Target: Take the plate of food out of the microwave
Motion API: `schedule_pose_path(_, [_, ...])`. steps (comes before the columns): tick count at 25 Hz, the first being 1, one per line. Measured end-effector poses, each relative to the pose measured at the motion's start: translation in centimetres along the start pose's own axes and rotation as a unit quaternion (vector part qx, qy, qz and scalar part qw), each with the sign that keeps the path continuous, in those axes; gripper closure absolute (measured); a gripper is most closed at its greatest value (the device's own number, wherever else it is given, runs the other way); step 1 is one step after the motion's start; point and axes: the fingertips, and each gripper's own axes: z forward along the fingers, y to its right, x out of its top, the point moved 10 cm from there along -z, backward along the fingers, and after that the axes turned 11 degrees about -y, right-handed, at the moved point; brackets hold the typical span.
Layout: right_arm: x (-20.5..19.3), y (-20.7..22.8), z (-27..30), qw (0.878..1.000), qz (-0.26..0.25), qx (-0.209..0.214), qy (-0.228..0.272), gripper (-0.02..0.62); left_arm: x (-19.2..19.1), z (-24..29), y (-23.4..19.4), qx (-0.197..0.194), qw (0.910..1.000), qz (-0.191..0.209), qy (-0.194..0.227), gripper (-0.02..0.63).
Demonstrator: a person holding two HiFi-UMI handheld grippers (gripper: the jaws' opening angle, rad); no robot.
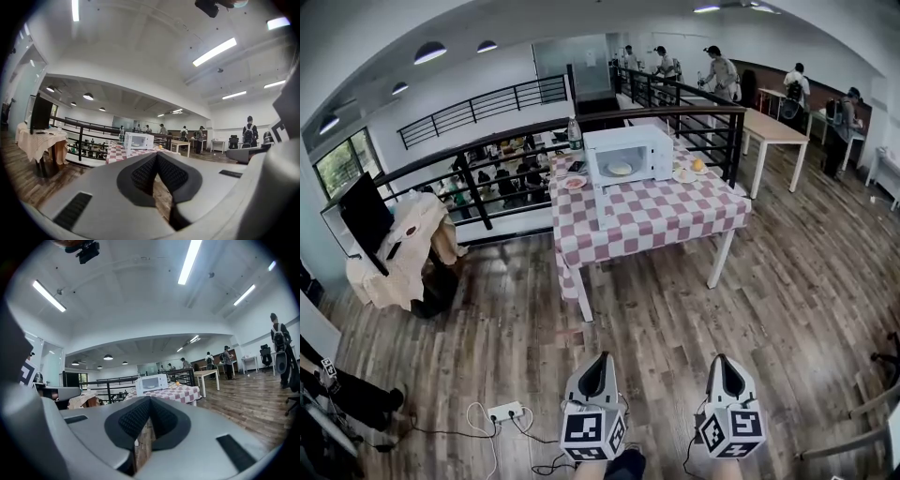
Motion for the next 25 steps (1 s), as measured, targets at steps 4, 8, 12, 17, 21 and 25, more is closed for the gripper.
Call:
schedule_pose_path(4, [1.6,-0.7,3.9,1.0,-0.007,-0.001,0.003,0.604,1.5,3.6,-1.8,-0.006,1.0,-0.001,0.004,0.595])
schedule_pose_path(8, [2.8,-1.0,7.7,1.0,-0.005,-0.005,0.005,0.604,2.4,7.0,-3.6,-0.012,0.9999,0.0,0.003,0.595])
schedule_pose_path(12, [3.7,-1.6,10.7,1.0,-0.012,-0.007,0.007,0.604,3.1,9.6,-5.5,-0.013,0.9999,0.001,0.002,0.595])
schedule_pose_path(17, [3.9,-1.8,13.5,1.0,-0.015,-0.006,-0.003,0.604,3.1,12.2,-6.7,-0.014,0.9999,0.0,-0.006,0.595])
schedule_pose_path(21, [4.3,-1.5,15.5,1.0,-0.018,-0.002,-0.01,0.604,3.1,14.1,-7.2,-0.01,0.9999,-0.005,-0.01,0.595])
schedule_pose_path(25, [4.7,-0.8,17.9,1.0,-0.021,0.006,-0.014,0.604,3.4,16.3,-7.4,-0.004,0.9999,-0.014,-0.008,0.595])
